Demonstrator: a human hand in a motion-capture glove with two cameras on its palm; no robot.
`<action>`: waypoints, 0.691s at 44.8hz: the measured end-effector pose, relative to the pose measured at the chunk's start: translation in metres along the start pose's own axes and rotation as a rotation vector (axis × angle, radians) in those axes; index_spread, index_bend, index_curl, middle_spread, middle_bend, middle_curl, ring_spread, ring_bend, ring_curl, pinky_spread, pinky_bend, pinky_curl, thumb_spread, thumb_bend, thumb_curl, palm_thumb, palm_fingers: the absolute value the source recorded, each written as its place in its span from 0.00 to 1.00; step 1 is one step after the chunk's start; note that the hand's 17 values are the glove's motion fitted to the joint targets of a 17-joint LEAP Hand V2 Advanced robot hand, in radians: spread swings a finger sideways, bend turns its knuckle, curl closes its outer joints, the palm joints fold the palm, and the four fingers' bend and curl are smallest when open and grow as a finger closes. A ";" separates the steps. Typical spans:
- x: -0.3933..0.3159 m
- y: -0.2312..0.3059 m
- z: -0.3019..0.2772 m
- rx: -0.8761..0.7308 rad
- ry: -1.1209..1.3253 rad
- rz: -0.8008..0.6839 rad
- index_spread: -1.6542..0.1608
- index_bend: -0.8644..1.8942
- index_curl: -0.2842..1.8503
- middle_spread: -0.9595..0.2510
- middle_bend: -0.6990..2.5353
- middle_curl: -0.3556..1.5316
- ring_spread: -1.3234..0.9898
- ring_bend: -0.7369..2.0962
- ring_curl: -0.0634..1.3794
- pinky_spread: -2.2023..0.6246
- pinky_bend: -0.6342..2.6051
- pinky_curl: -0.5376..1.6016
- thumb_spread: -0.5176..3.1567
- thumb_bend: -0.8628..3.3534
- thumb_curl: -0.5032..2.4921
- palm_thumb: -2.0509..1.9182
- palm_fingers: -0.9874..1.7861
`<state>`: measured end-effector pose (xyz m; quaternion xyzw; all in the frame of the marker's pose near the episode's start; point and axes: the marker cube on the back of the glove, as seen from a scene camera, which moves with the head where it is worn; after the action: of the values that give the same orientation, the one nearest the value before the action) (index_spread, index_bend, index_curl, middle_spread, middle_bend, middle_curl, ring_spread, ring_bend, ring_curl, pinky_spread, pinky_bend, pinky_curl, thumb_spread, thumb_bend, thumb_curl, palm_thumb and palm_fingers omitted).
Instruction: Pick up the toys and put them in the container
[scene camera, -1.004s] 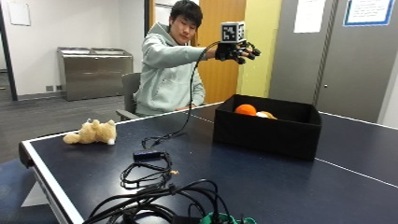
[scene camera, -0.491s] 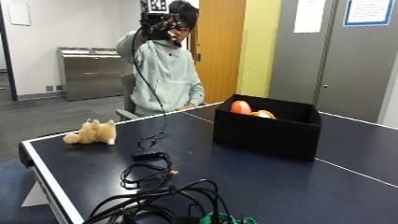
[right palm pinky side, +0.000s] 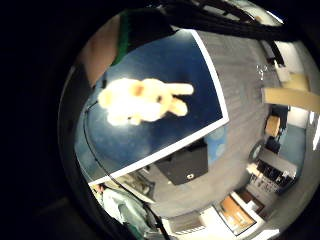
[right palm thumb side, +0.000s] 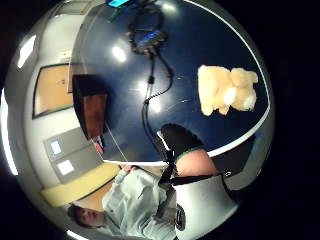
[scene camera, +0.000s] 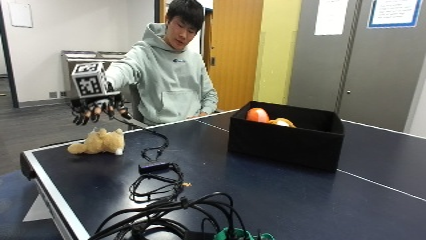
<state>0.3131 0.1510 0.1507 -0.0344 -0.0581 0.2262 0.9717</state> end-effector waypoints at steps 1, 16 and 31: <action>0.006 -0.004 0.012 -0.032 -0.003 0.023 0.76 0.35 0.26 0.79 0.25 0.34 0.59 0.31 0.22 0.80 0.46 0.41 0.48 0.20 0.30 0.56 0.25; 0.016 -0.019 0.081 -0.051 -0.054 0.143 0.74 0.44 0.28 0.78 0.26 0.31 0.58 0.37 0.21 0.80 0.46 0.41 0.47 0.22 0.30 0.58 0.42; -0.068 0.012 0.065 -0.240 0.132 -0.029 0.73 0.39 0.28 0.61 0.41 0.41 0.43 0.55 0.34 0.67 0.48 0.42 0.40 0.24 0.36 0.68 0.75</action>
<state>0.2392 0.1345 0.2074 -0.1644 -0.0214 0.2010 0.9655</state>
